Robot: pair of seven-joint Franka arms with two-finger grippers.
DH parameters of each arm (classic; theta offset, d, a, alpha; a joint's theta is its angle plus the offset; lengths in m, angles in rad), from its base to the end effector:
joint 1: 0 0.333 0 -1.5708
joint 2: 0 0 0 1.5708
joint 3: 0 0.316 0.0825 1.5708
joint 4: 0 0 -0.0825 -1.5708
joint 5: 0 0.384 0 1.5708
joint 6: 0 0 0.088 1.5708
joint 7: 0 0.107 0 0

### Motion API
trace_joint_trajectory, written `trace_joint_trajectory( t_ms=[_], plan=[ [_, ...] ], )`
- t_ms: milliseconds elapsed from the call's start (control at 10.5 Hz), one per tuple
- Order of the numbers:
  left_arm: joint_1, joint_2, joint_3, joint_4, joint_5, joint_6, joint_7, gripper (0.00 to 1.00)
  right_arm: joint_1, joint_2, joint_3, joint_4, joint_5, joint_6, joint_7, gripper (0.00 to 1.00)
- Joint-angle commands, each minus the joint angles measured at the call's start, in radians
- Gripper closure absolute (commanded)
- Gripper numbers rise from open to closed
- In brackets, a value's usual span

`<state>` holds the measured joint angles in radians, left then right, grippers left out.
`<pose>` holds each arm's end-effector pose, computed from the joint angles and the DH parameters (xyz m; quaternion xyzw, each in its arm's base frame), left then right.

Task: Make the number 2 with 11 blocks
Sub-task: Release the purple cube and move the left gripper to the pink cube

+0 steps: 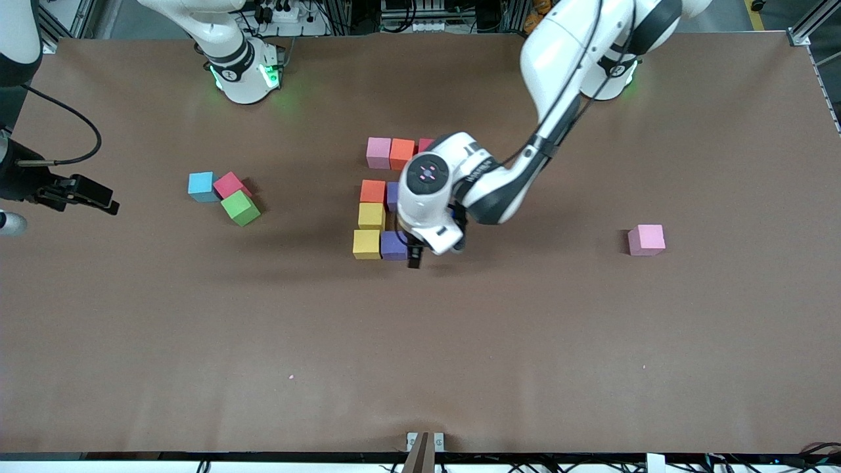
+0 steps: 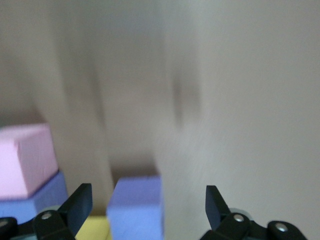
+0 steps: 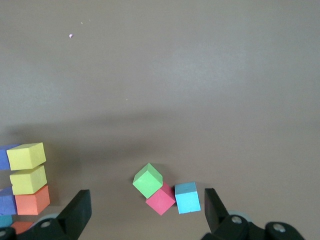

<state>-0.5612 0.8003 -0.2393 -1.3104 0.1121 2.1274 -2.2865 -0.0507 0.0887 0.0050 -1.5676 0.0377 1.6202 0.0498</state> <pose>0.5532 -0.5018 0.2728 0.7303 0.6818 -0.0362 0.0203 0.5835 -0.0229 0.5798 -0.9985 0.0490 0.0181 0.0190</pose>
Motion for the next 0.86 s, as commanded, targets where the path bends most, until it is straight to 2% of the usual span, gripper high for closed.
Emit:
trace_joint_trajectory(
  t_ms=[0, 190, 571, 762],
  plan=[
    [0.108, -0.163, -0.003, -0.226, -0.012, -0.006, 0.068, 0.0, 0.003, 0.011, -0.002, -0.021, 0.001, -0.005, -0.008, 0.0],
    [0.22, -0.235, -0.005, -0.335, -0.011, 0.002, 0.16, 0.0, 0.014, 0.003, -0.002, -0.02, 0.002, 0.009, -0.008, 0.0],
    [0.429, -0.415, -0.003, -0.617, -0.011, 0.153, 0.275, 0.0, 0.032, 0.012, -0.006, 0.006, 0.001, 0.036, -0.071, 0.0],
    [0.531, -0.443, -0.003, -0.69, -0.011, 0.166, 0.372, 0.0, 0.031, 0.002, -0.008, 0.004, -0.012, 0.029, -0.079, 0.0]
  ],
)
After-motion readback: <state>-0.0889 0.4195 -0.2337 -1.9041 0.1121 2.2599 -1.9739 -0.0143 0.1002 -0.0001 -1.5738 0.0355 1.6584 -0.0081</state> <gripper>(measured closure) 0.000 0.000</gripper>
